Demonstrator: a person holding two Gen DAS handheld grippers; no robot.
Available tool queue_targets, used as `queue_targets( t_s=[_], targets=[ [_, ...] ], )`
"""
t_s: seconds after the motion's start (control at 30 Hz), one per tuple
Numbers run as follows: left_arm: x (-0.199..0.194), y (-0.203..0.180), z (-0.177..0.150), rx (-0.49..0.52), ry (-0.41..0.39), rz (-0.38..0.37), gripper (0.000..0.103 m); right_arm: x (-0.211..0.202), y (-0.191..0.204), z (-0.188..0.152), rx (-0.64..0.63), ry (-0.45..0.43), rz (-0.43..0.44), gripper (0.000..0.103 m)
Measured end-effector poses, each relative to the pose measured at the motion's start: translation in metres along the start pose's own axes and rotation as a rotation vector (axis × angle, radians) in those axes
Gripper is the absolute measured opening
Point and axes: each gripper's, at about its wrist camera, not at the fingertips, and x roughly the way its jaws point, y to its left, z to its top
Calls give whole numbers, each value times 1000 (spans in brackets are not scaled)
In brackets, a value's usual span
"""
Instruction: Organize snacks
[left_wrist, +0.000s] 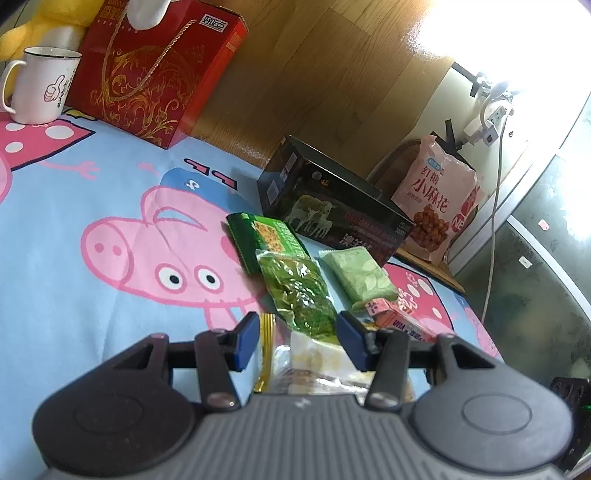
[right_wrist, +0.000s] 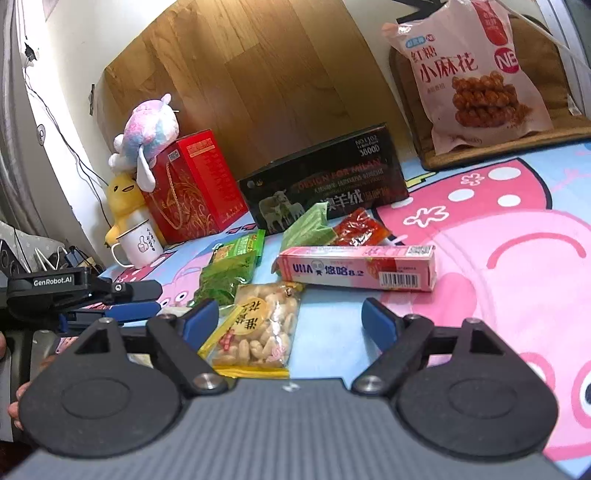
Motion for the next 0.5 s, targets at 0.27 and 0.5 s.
queue_targets(
  t_s=[0.27, 0.5],
  targets=[
    [0, 3, 1, -7, 4, -3, 47, 1, -2, 0, 15, 9, 6, 87],
    [-14, 13, 8, -43, -10, -33, 47, -4, 17, 3, -110, -6, 66, 86]
  ],
)
